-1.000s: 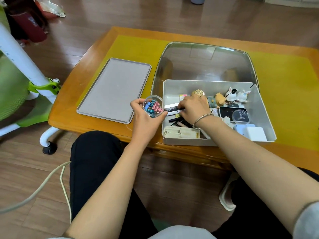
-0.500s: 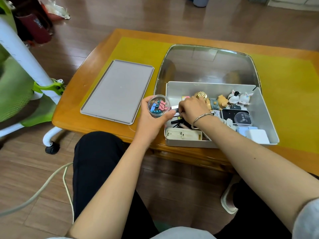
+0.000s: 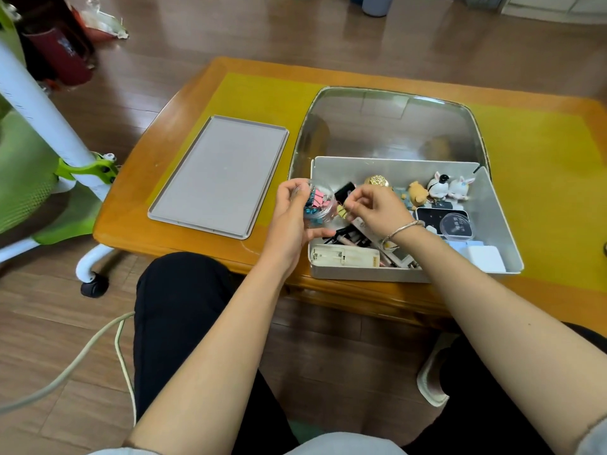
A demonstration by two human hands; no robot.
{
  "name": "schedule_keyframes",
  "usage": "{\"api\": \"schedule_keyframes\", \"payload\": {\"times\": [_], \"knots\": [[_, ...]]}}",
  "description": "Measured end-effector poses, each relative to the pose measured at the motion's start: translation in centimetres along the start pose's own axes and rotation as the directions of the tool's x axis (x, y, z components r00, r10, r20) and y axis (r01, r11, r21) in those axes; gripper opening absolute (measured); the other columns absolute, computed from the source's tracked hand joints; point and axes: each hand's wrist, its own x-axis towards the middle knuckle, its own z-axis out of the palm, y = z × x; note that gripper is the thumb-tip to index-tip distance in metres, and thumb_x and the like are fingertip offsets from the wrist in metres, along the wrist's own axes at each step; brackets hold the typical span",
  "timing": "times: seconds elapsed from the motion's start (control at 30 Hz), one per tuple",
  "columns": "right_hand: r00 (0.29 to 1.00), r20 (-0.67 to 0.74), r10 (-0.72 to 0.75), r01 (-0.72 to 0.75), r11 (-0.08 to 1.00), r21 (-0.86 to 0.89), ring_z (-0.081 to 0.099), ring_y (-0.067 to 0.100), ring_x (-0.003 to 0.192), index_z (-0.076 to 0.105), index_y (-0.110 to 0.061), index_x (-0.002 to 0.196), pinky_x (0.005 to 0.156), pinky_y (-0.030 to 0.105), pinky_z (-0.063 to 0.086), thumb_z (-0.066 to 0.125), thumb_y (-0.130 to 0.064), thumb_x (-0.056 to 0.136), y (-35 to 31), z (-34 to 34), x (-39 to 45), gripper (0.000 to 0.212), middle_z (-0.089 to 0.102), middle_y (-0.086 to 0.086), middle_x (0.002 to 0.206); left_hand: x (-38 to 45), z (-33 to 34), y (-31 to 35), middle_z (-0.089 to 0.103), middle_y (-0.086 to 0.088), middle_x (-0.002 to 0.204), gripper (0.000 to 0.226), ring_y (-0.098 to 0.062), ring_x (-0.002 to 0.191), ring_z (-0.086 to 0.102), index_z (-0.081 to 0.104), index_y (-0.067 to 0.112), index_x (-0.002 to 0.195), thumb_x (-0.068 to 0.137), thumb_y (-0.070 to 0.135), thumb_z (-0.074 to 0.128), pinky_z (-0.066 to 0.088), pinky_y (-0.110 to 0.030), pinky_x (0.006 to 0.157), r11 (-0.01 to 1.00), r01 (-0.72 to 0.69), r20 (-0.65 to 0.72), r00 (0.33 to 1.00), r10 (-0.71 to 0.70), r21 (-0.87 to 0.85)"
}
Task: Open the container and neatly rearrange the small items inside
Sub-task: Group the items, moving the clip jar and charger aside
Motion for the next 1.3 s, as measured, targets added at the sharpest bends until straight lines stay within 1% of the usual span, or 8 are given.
{"api": "schedule_keyframes", "payload": {"times": [0.07, 0.3, 0.47, 0.63, 0.8, 1.0, 1.13, 1.3], "knots": [[1.000, -0.024, 0.010, -0.007, 0.994, 0.110, 0.067, 0.013, 0.063, 0.056, -0.011, 0.083, 0.068, 0.031, 0.052, 0.054, -0.007, 0.093, -0.3, -1.0, -0.7, 0.011, 0.059, 0.010, 0.064, 0.0, 0.8, 0.1, 0.052, -0.013, 0.117, 0.009, -0.031, 0.100, 0.065, 0.046, 0.021, 0.109, 0.102, 0.020, 0.040, 0.060, -0.036, 0.059, 1.000, 0.014, -0.004, 1.000, -0.014, -0.014], [0.927, -0.374, 0.041, 0.137, 0.889, 0.437, 0.063, 0.009, 0.051, 0.068, -0.017, 0.075, 0.051, 0.021, 0.053, 0.065, -0.003, 0.085, -2.6, -3.5, -3.5, 0.017, 0.065, -0.003, 0.058, 0.6, 3.6, -1.3, 0.052, -0.007, 0.119, 0.017, -0.027, 0.106, 0.062, 0.047, 0.025, 0.104, 0.100, 0.011, 0.039, 0.060, -0.040, 0.072, 0.999, 0.035, -0.027, 0.999, -0.036, -0.022], [0.901, -0.415, -0.123, 0.146, 0.989, 0.024, 0.067, 0.016, 0.060, 0.075, -0.013, 0.083, 0.066, 0.036, 0.057, 0.070, -0.011, 0.081, -3.3, -2.9, -4.7, 0.006, 0.068, -0.003, 0.064, 0.6, 4.4, -2.3, 0.052, -0.009, 0.122, 0.016, -0.022, 0.105, 0.062, 0.048, 0.024, 0.111, 0.101, 0.014, 0.039, 0.059, -0.036, 0.076, 0.999, 0.014, -0.051, 0.999, -0.016, -0.047], [0.841, -0.389, -0.376, 0.228, 0.898, -0.375, 0.065, 0.022, 0.068, 0.075, -0.007, 0.082, 0.070, 0.030, 0.052, 0.071, -0.008, 0.078, -3.3, -2.0, -4.8, 0.006, 0.072, 0.008, 0.076, 0.2, 4.7, -2.8, 0.053, 0.002, 0.113, 0.019, -0.011, 0.095, 0.064, 0.045, 0.027, 0.112, 0.100, 0.013, 0.042, 0.058, -0.029, 0.076, 0.999, -0.037, -0.030, 0.999, 0.037, 0.009], [0.919, -0.331, -0.215, 0.142, 0.963, -0.231, 0.059, 0.009, 0.067, 0.075, -0.014, 0.089, 0.066, 0.002, 0.032, 0.067, -0.011, 0.083, -3.6, -1.7, -4.3, 0.010, 0.073, 0.002, 0.081, -0.1, 4.8, -3.1, 0.048, -0.010, 0.127, 0.017, -0.024, 0.112, 0.058, 0.043, 0.029, 0.114, 0.102, 0.018, 0.042, 0.057, -0.034, 0.084, 1.000, -0.019, -0.008, 1.000, 0.019, 0.009], [0.960, -0.196, -0.200, 0.176, 0.975, -0.133, 0.062, 0.009, 0.071, 0.072, -0.017, 0.099, 0.073, 0.023, 0.049, 0.065, -0.012, 0.085, -3.6, -2.5, -4.8, 0.016, 0.072, -0.003, 0.082, 0.4, 4.3, -2.8, 0.049, -0.017, 0.131, 0.025, -0.030, 0.115, 0.059, 0.046, 0.017, 0.123, 0.101, 0.030, 0.043, 0.055, -0.043, 0.088, 0.987, 0.079, -0.007, 0.997, -0.081, -0.139], [0.889, -0.393, -0.234, 0.198, 0.971, -0.132, 0.049, -0.004, 0.059, 0.073, -0.017, 0.092, 0.063, 0.007, 0.038, 0.064, -0.006, 0.083, -2.9, -2.9, -5.1, 0.017, 0.063, -0.006, 0.080, 0.5, 4.5, -2.6, 0.052, -0.012, 0.126, 0.026, -0.027, 0.113, 0.060, 0.047, 0.016, 0.121, 0.098, 0.027, 0.049, 0.056, -0.044, 0.086, 0.987, 0.083, -0.010, 0.996, -0.085, -0.137], [0.939, -0.279, -0.202, 0.143, 0.966, -0.217, 0.045, -0.001, 0.077, 0.073, -0.016, 0.102, 0.072, 0.009, 0.036, 0.064, -0.015, 0.085, -2.1, -2.6, -5.4, 0.019, 0.050, -0.006, 0.086, 0.3, 4.4, -2.7, 0.051, -0.011, 0.125, 0.022, -0.027, 0.109, 0.062, 0.049, 0.024, 0.116, 0.095, 0.021, 0.056, 0.058, -0.036, 0.079, 0.992, 0.075, -0.010, 0.997, -0.077, -0.104]]}}
